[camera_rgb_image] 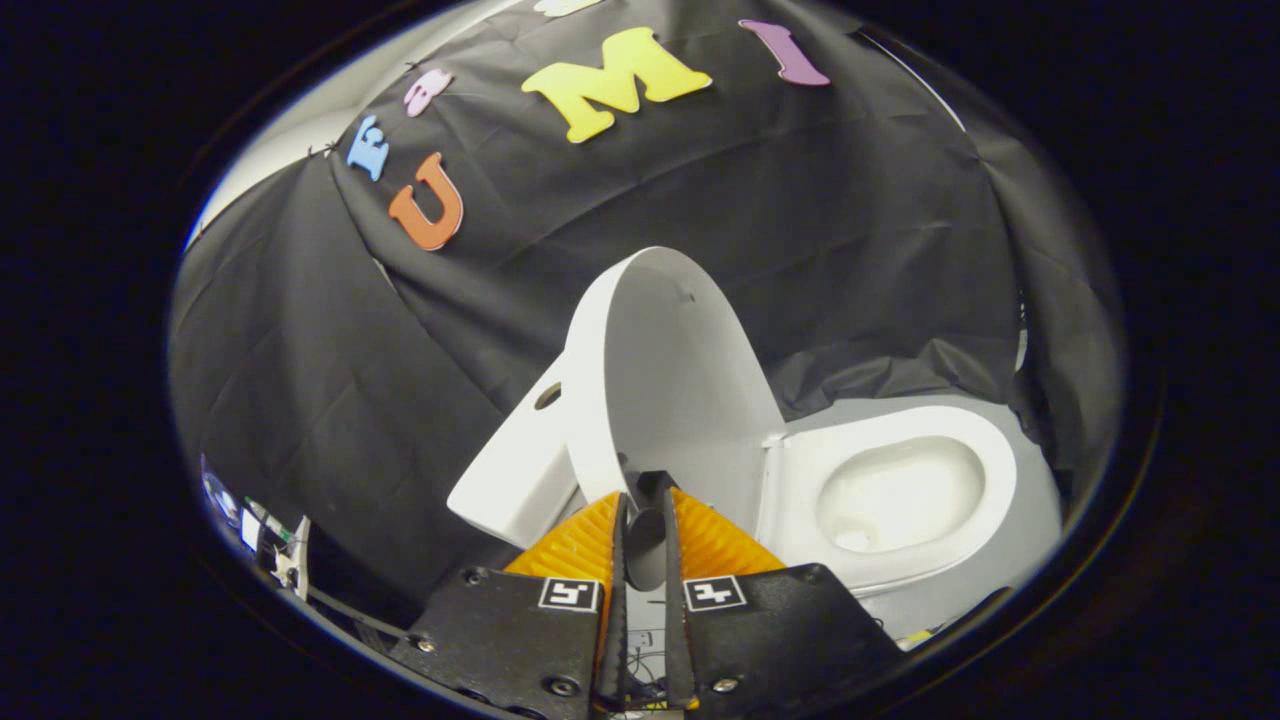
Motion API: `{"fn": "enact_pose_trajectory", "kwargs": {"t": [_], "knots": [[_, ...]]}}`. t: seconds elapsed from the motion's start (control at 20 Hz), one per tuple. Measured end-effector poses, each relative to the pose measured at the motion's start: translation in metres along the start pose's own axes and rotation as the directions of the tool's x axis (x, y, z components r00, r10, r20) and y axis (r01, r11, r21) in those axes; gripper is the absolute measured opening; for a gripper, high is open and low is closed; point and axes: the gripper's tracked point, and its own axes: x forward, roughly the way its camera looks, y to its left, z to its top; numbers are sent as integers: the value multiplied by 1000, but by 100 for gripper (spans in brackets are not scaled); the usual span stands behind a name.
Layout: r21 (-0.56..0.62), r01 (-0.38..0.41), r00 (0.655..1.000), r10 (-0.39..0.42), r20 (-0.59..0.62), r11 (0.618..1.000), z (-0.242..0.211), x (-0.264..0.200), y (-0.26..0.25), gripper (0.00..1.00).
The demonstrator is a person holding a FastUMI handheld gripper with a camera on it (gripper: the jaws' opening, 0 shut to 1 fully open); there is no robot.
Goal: Open the toilet lid.
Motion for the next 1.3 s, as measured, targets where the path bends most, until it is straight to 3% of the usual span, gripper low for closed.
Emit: {"fn": "enact_pose_trajectory", "kwargs": {"t": [0.5, 0.95, 1.05, 1.15, 1.3], "knots": [[-116, 28, 999, -32, -30, 993, -15, 26, 42, 18], [-146, 70, 997, -74, -27, 987, -14, 25, 43, 18], [-152, 29, 999, -36, -41, 988, -15, 21, 50, 23], [-130, -37, 999, 35, -21, 991, -4, 5, 62, 37], [-142, -57, 998, 61, 30, 988, 16, -17, 64, 57]]}}
